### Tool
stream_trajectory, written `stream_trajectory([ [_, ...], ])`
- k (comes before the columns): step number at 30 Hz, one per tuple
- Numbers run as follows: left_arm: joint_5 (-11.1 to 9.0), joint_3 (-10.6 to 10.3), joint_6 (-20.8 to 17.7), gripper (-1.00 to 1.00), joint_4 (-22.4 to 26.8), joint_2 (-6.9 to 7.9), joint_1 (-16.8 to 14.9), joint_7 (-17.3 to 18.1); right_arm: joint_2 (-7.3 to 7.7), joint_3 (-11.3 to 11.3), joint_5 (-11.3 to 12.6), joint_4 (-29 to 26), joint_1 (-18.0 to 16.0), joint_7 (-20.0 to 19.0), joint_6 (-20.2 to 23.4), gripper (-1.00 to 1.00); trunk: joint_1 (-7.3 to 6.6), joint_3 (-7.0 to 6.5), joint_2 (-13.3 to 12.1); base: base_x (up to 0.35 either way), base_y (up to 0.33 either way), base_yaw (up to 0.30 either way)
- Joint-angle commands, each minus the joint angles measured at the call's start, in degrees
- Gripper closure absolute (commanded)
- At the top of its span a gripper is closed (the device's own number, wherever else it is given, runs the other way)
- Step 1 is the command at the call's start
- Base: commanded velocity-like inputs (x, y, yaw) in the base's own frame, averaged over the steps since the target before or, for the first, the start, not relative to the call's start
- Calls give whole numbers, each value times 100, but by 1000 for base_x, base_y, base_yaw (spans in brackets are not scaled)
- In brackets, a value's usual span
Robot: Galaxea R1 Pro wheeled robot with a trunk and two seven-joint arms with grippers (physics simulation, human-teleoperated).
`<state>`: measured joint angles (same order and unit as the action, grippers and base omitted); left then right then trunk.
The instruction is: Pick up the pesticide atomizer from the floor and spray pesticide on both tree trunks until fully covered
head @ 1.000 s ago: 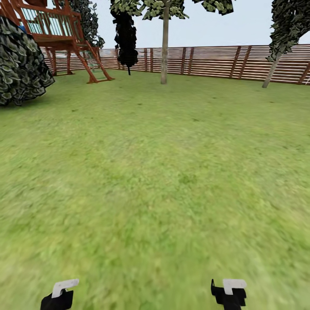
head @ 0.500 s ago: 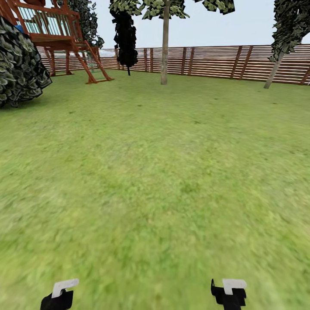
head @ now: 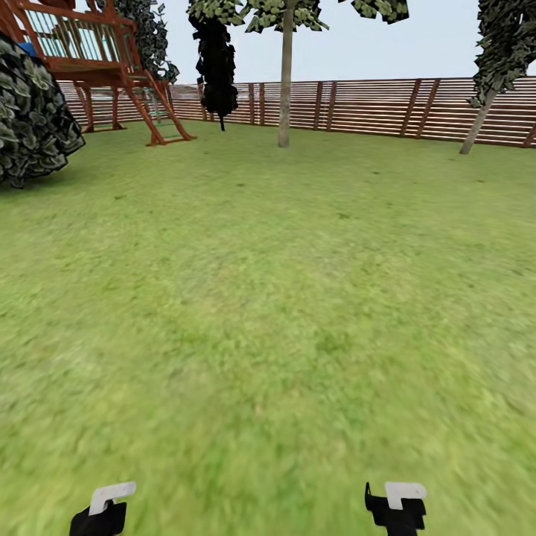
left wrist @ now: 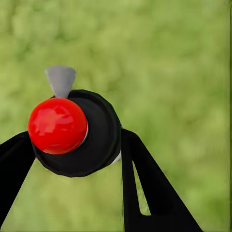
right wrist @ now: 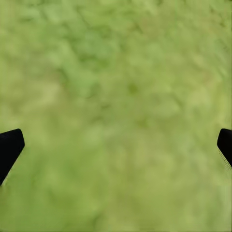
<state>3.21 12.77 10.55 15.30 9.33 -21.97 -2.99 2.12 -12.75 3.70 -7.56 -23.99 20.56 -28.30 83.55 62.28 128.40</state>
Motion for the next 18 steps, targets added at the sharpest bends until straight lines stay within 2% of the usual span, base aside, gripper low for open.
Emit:
stream_trajectory([
  [1,-1,4,0,100,0,-1,0,0,1,0,0,0,0,-3,0,-100,0,0,0,339,0,0],
  [18,0,3,0,100,-1,-1,0,0,-1,0,-1,0,0,0,0,-100,0,0,0,339,0,0],
])
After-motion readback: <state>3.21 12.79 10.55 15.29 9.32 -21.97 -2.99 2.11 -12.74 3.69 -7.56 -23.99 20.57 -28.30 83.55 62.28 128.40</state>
